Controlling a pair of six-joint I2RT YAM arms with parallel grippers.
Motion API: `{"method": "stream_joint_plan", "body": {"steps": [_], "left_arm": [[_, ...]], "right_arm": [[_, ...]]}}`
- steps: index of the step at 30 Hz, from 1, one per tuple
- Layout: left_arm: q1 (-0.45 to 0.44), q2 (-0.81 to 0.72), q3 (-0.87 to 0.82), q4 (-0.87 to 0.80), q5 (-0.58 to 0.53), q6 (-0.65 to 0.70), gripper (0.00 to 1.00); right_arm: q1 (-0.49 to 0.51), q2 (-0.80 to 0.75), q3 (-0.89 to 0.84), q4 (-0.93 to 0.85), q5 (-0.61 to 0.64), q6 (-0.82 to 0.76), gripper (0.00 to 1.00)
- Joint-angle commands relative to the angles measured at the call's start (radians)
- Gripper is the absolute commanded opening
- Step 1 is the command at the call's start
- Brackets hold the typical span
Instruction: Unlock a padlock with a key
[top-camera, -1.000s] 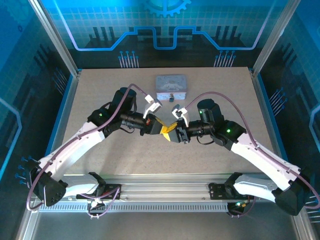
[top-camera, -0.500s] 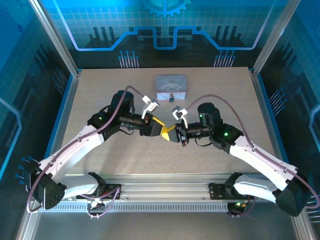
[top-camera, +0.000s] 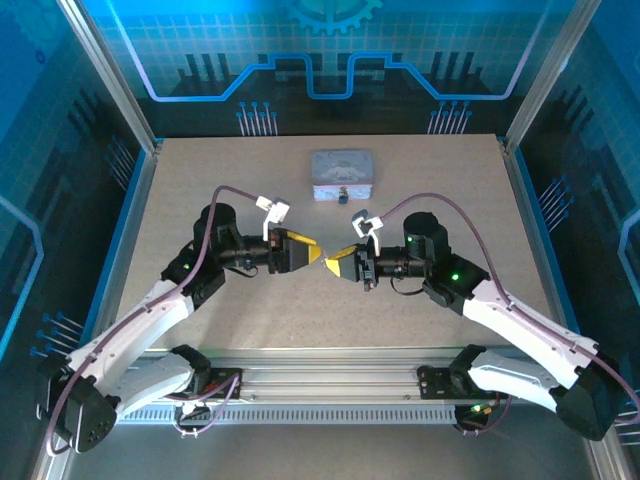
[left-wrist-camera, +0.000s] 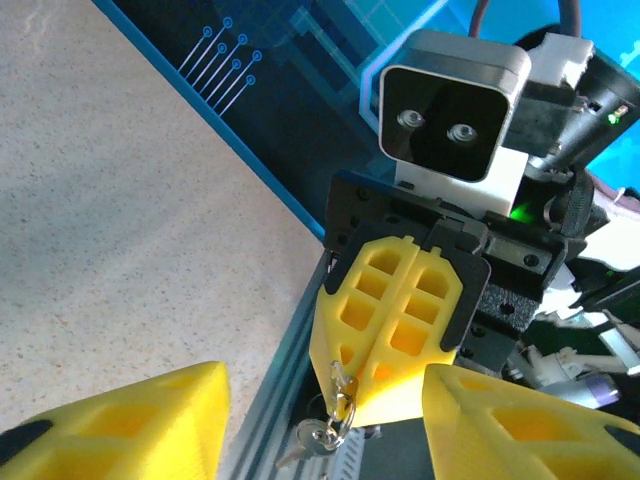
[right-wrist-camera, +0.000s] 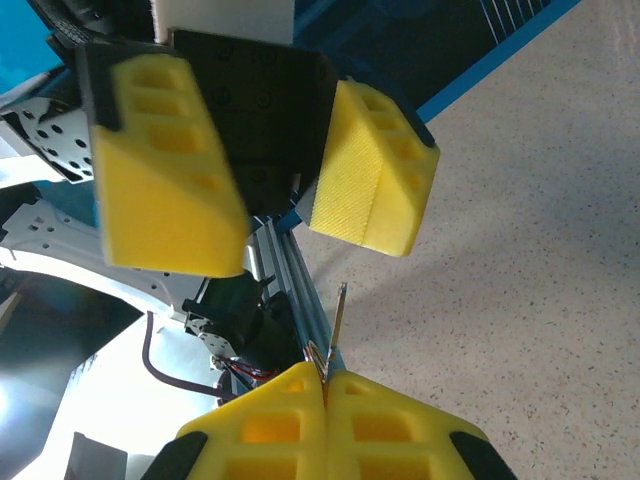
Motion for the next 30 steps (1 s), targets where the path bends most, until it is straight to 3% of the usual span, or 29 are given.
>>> {"method": "stream_joint_plan", "body": {"steps": [1, 10, 17, 23, 30], "left_arm": [[0.000, 0.014, -0.029, 0.175, 0.032, -0.103, 0.44], [-0.031, 0.062, -0.020, 0.214, 0.045, -0.112, 0.28], [-0.044, 0.080, -0.017, 0.208, 0.045, -0.108, 0.24], [-0.048, 0.084, -0.004, 0.177, 0.051, -0.094, 0.00], [-0.051, 0.076, 0.015, 0.118, 0.066, -0.046, 0.00]], "right_arm": [[0.007, -0.012, -0.008, 0.041, 0.013, 0.017, 0.00], [0.006, -0.009, -0.006, 0.042, 0.008, 0.023, 0.00], [0.007, -0.007, -0.005, 0.040, 0.013, 0.020, 0.00], [0.007, -0.004, -0.004, 0.038, 0.016, 0.017, 0.00], [0.007, -0.004, 0.005, 0.013, 0.034, 0.008, 0.00]]}}
